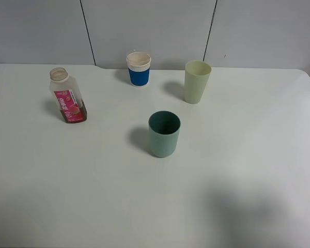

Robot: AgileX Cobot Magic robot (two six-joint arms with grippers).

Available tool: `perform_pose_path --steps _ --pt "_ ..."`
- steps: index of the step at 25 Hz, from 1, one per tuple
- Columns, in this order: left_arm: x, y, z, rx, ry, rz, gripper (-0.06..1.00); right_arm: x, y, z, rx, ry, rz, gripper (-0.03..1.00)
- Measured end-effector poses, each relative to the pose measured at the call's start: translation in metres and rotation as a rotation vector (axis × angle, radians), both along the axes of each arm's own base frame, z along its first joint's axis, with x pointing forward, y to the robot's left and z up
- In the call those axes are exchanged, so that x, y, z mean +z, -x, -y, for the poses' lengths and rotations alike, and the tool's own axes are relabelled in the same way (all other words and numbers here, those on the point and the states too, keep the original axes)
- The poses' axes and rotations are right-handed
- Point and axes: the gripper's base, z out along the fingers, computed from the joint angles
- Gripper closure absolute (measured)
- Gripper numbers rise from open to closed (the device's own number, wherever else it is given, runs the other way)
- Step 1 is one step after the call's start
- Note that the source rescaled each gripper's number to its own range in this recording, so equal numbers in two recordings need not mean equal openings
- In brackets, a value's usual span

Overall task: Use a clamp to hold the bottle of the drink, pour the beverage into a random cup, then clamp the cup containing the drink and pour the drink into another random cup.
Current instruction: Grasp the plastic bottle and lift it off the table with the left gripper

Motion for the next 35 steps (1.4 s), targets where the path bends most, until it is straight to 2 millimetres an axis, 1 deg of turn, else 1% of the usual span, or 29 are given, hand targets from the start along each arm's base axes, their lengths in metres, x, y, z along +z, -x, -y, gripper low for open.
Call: perform_pose_path --steps 20,22,25,29,33,34,35 --pt "0.000 0.000 0.000 -0.002 -0.004 0.000 -0.05 0.000 0.000 0.000 0.000 0.000 0.000 0.21" --pt "0.005 -0.002 0.000 -0.003 -0.005 0.009 -0.05 0.000 0.000 0.000 0.000 0.000 0.000 0.21" --pt "0.019 -0.010 0.000 -0.006 -0.009 0.047 -0.05 0.000 0.000 0.000 0.000 0.000 0.000 0.21" --pt "0.036 -0.025 -0.001 0.003 -0.035 0.050 -0.05 0.000 0.000 0.000 0.000 0.000 0.000 0.21" --pt "0.046 -0.046 -0.002 0.006 -0.053 0.010 -0.05 0.000 0.000 0.000 0.000 0.000 0.000 0.21" --pt "0.046 -0.046 -0.002 0.006 -0.053 0.010 -0.05 0.000 0.000 0.000 0.000 0.000 0.000 0.21" --pt "0.049 -0.059 -0.001 0.005 -0.058 -0.025 -0.05 0.000 0.000 0.000 0.000 0.000 0.000 0.21"
